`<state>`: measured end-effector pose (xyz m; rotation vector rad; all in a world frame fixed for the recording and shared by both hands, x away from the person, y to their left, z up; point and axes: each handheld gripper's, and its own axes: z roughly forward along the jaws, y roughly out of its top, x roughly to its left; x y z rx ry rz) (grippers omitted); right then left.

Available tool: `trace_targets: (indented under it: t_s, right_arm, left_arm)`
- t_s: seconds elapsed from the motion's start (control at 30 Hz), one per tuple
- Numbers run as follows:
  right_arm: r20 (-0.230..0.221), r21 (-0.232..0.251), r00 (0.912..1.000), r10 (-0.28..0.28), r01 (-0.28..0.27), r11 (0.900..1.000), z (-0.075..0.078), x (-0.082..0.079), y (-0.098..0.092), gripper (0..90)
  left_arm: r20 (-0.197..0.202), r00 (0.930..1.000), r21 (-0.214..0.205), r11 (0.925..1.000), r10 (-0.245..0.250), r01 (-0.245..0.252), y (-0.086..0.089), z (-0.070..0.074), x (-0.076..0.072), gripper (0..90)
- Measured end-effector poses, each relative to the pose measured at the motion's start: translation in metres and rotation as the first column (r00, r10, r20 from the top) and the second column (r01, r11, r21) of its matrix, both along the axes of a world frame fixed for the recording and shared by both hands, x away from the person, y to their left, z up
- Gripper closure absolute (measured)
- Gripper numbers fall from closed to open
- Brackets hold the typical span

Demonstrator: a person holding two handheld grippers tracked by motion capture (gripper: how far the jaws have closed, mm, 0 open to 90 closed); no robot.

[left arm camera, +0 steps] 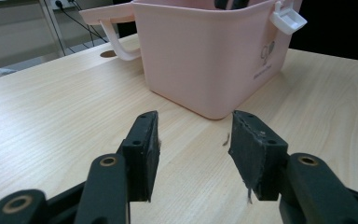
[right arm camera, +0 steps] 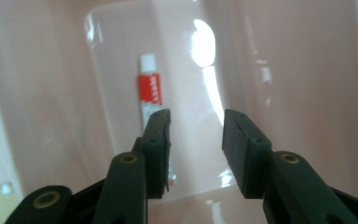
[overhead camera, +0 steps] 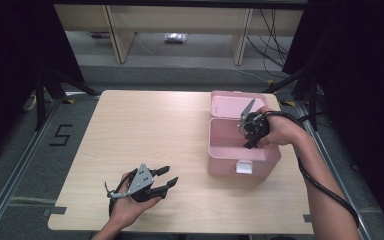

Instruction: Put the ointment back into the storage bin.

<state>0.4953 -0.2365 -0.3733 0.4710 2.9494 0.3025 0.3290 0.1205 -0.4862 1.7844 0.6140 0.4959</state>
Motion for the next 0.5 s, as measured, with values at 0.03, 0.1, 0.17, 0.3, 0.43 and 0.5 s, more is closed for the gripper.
trace_targets:
  t_s: [0.03,0.1,0.17,0.3,0.43,0.5]
  right_arm:
    - [0.016,0.015,0.9998,-0.013,0.012,0.9998,0.003,0.001,-0.001,61.8]
    - [0.020,0.030,0.9978,-0.063,0.063,0.9976,0.007,0.001,-0.003,60.7]
    - [0.038,0.055,0.9971,-0.066,0.064,0.9964,0.010,0.003,-0.005,59.7]
    - [0.054,0.135,0.9914,-0.119,0.111,0.9846,0.016,0.006,-0.012,57.7]
    - [0.076,0.168,0.9789,-0.190,0.175,0.9701,0.019,0.007,-0.020,57.7]
    - [0.084,0.188,0.9726,-0.217,0.198,0.9619,0.019,0.008,-0.023,56.9]
  left_arm:
    - [0.000,1.0000,-0.004,1.0000,-0.006,0.006,-0.001,0.000,0.000,52.0]
    - [0.001,0.9999,-0.010,0.9998,-0.014,0.014,-0.003,-0.001,0.000,53.3]
    - [0.004,0.9998,-0.008,0.9998,-0.017,0.017,-0.004,0.000,0.000,54.3]
    - [0.007,0.9998,0.001,0.9998,-0.020,0.020,-0.004,0.004,0.000,56.4]
    - [0.015,0.9996,-0.002,0.9997,-0.025,0.025,-0.004,0.006,0.000,57.7]
    - [0.017,0.9996,-0.003,0.9997,-0.024,0.024,-0.004,0.006,-0.001,58.6]
